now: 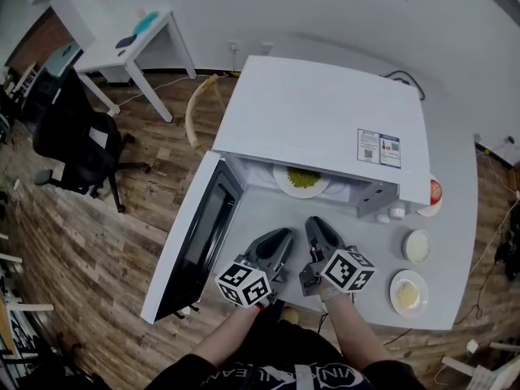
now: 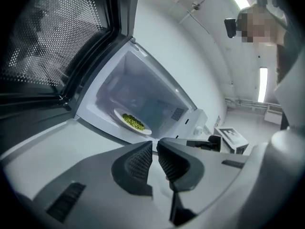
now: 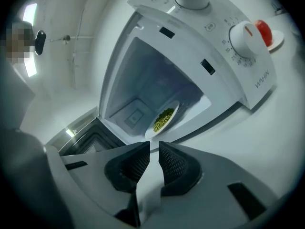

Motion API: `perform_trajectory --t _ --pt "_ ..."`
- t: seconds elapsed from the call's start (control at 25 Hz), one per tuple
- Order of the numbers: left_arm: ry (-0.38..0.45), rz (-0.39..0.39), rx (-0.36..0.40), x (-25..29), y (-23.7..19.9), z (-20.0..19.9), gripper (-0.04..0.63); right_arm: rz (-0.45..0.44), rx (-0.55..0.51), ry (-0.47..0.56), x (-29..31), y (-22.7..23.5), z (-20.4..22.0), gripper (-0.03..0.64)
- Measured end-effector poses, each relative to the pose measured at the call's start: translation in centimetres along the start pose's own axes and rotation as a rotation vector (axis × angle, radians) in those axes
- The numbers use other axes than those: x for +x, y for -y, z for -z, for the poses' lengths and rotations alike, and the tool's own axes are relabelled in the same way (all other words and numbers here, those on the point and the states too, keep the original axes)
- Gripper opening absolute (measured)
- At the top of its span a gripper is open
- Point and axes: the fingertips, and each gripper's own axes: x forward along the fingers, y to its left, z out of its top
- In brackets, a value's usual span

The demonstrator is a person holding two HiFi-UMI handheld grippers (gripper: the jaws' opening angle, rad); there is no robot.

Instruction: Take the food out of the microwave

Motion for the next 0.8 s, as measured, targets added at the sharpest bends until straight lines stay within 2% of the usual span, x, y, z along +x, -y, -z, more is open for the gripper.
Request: perform_trajectory --t 0.24,0.48,0.6,0.8 --pt "-0.01 -0.021 0.043 0.0 -0.9 -0.2 0.029 -0.013 0.052 0.018 1.9 0.1 -1.3 0.055" --pt "-0.01 -0.03 0.05 0.0 -1.5 -0.1 0.029 -0.051 0.16 0.049 3.4 0.0 -2.6 0.059" --pt "-0.014 -0.032 0.053 0.0 -1.6 0.1 0.029 -0.06 0.255 0.055 3.9 0.5 -2.8 0.1" --pt "-0.019 -0.043 0.053 -0.2 -1.9 0.3 0.029 -0.04 0.351 0.059 4.6 1.3 -2.9 0.115"
